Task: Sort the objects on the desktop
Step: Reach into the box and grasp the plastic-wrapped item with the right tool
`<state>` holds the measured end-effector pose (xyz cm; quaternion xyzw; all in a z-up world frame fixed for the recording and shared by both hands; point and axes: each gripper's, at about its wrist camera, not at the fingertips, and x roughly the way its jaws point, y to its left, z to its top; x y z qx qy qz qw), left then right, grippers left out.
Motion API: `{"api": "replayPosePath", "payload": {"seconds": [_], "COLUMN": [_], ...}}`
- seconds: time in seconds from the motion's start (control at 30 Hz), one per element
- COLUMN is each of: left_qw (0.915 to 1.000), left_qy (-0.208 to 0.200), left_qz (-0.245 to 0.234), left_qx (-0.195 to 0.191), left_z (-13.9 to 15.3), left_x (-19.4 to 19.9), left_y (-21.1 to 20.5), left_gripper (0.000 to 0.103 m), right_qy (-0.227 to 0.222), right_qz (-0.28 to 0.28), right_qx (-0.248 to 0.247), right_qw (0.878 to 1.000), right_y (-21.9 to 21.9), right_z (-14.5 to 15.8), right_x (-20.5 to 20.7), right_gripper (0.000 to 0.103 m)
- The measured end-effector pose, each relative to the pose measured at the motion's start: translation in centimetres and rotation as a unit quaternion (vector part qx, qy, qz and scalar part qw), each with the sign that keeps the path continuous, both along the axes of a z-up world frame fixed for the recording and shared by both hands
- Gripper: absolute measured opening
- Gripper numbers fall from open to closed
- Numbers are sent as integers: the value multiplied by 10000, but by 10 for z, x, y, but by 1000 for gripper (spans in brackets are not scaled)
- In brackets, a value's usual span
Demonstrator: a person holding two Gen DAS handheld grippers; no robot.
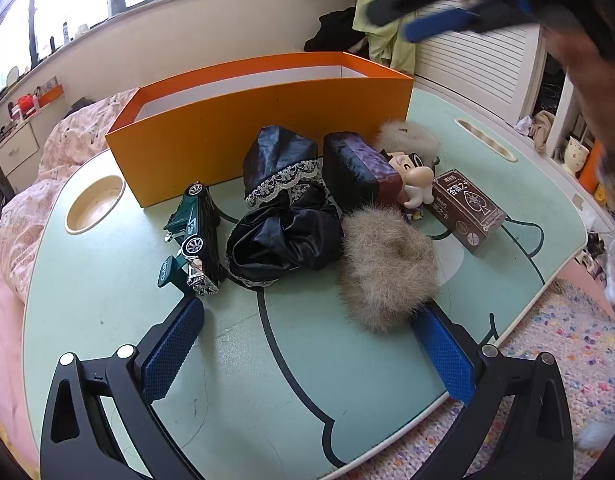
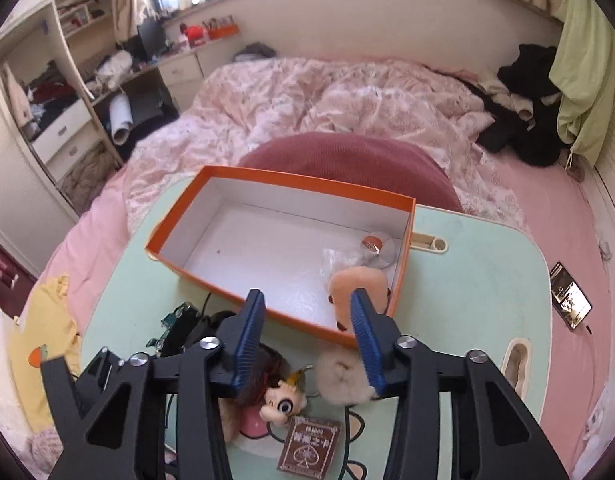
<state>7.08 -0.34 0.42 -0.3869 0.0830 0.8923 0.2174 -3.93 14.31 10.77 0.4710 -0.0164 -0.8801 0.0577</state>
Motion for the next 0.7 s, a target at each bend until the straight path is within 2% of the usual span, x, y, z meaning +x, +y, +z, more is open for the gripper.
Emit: {"api": "replayPosePath", "payload": {"seconds": [0.13, 0.23, 0.37, 0.5, 0.53, 0.63, 0.7], "left_qw": [10000, 10000, 10000, 10000, 9999, 9999, 9999], "left_qy": [19, 33, 45, 59, 59, 67, 69], "left_qz": [-11, -17, -21, -34, -37, -45, -43], "left_qx": [19, 37, 54, 67, 73, 85, 86], "left_z": [0, -1, -1, -1, -1, -1, -1], "left_x": [1, 2, 1, 1, 1, 1, 1], "left_y": [0, 0, 0, -1, -1, -2, -2], "left_gripper": [103, 103, 103, 103, 103, 103, 103], "right_qy": [-1040, -1482, -1942, -1940, -1876, -1878, -1517], "right_qz": [-262, -425, -583, -574, -527, -477, -383], "right_qx": [374, 479, 885, 1651, 1641, 1140, 899], "right_qw": [9935, 9869, 9752, 9653, 9670, 9744, 9836], "right_y": [-4, -5, -4, -12, -14, -11, -11], "right_z": [-29, -50, -74, -88, -88, -82, -66], "right_x": [-63, -85, -106, -111, -110, -108, -100], "right_gripper": [38, 38, 37, 38, 30, 30, 30]}}
